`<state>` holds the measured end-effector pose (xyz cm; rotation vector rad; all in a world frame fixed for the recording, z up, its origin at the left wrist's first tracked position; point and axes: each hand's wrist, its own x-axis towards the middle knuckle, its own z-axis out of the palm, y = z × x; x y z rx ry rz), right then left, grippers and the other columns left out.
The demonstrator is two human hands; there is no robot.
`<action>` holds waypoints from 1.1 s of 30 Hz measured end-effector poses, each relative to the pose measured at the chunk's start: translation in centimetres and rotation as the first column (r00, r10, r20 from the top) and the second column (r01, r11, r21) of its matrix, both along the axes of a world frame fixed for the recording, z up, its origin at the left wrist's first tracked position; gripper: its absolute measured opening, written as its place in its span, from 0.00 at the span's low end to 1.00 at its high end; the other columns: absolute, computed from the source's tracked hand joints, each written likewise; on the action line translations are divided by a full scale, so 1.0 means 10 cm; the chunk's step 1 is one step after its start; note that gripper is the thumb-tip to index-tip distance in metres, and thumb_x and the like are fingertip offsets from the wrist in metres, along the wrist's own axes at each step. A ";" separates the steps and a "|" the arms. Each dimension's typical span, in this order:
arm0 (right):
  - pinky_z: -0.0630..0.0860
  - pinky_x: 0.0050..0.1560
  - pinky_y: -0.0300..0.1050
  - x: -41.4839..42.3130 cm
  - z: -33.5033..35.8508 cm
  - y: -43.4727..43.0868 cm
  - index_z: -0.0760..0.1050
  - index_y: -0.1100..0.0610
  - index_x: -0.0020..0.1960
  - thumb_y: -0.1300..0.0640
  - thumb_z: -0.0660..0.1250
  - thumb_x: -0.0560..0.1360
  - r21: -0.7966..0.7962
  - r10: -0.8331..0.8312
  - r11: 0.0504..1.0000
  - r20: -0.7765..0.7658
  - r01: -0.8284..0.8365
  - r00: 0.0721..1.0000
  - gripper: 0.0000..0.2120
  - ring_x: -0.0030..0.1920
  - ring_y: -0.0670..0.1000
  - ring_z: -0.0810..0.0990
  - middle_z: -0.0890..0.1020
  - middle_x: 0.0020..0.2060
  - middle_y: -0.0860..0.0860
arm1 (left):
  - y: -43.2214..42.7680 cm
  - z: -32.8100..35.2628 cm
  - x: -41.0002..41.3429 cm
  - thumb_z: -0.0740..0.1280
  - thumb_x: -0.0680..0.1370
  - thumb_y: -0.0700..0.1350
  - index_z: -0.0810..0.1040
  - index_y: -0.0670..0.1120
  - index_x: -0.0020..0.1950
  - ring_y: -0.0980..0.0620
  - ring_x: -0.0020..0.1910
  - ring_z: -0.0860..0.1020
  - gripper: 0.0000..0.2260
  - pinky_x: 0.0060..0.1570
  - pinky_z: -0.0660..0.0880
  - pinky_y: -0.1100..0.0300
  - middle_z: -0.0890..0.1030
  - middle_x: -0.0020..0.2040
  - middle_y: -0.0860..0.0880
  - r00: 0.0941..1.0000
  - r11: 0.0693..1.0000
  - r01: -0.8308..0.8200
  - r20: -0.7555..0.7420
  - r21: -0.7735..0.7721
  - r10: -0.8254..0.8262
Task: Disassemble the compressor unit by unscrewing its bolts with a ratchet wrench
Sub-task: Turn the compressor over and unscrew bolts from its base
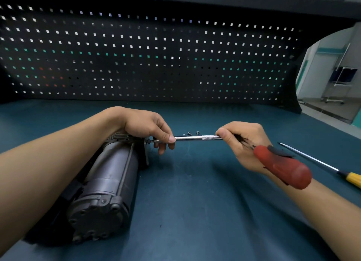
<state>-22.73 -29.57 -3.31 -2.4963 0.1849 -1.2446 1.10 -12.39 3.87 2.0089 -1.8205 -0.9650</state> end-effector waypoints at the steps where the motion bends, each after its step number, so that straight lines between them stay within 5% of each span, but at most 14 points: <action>1: 0.66 0.35 0.32 0.00 -0.01 -0.01 0.79 0.46 0.48 0.41 0.60 0.81 0.001 -0.001 1.000 -0.006 0.001 1.000 0.13 0.35 0.46 0.76 0.79 0.35 0.43 | 0.00 0.00 0.00 0.67 0.74 0.59 0.85 0.49 0.51 0.56 0.40 0.77 0.16 0.38 0.70 0.74 0.86 0.41 0.50 1.000 1.000 -0.003 0.005 0.002 0.003; 8: 0.68 0.32 0.40 -0.02 -0.01 0.01 0.80 0.50 0.46 0.40 0.61 0.80 -0.005 -0.030 1.000 -0.076 0.030 0.997 0.16 0.32 0.48 0.75 0.77 0.32 0.46 | 0.01 0.00 -0.01 0.67 0.73 0.59 0.85 0.49 0.50 0.56 0.41 0.77 0.16 0.46 0.70 0.71 0.85 0.39 0.52 0.999 1.000 0.015 0.036 -0.017 -0.015; 12: 0.68 0.29 0.38 0.00 0.03 0.10 0.82 0.58 0.39 0.38 0.62 0.79 0.276 -0.016 0.960 -0.120 0.048 0.993 0.25 0.26 0.43 0.71 0.76 0.28 0.52 | 0.01 0.01 -0.02 0.68 0.73 0.58 0.85 0.51 0.47 0.58 0.39 0.76 0.13 0.42 0.69 0.71 0.85 0.38 0.53 0.998 1.000 0.014 0.062 -0.016 -0.013; 16: 0.72 0.25 0.40 0.03 0.13 0.21 0.83 0.56 0.38 0.42 0.64 0.80 0.607 0.012 0.794 -0.056 0.025 0.998 0.21 0.22 0.49 0.73 0.86 0.34 0.51 | 0.00 0.00 -0.02 0.69 0.72 0.58 0.85 0.50 0.45 0.58 0.38 0.75 0.12 0.41 0.69 0.70 0.84 0.37 0.53 0.998 1.000 0.018 0.056 -0.018 -0.017; 20: 0.63 0.19 0.35 0.04 0.17 0.24 0.83 0.57 0.42 0.35 0.63 0.77 0.769 -0.040 0.627 -0.128 0.124 0.991 0.26 0.19 0.48 0.71 0.87 0.36 0.54 | 0.00 0.00 -0.03 0.70 0.72 0.58 0.85 0.51 0.44 0.58 0.37 0.75 0.12 0.41 0.70 0.69 0.84 0.37 0.53 0.999 1.000 0.022 0.042 -0.016 -0.021; 28: 0.54 0.17 0.32 0.04 0.16 0.21 0.80 0.58 0.47 0.37 0.67 0.76 0.963 0.062 0.232 -0.156 0.138 0.986 0.22 0.18 0.44 0.62 0.81 0.35 0.54 | 0.01 0.00 -0.03 0.70 0.73 0.58 0.85 0.52 0.44 0.59 0.38 0.75 0.11 0.40 0.70 0.69 0.85 0.38 0.53 0.998 1.000 0.015 0.057 -0.010 -0.014; 33: 0.53 0.15 0.30 0.04 0.14 0.19 0.76 0.57 0.46 0.42 0.65 0.79 0.984 0.183 0.070 -0.173 0.162 0.968 0.17 0.16 0.42 0.60 0.85 0.38 0.57 | 0.00 0.00 -0.04 0.71 0.75 0.55 0.85 0.52 0.43 0.59 0.37 0.75 0.08 0.41 0.70 0.65 0.85 0.38 0.53 0.997 1.000 0.001 0.083 -0.002 -0.001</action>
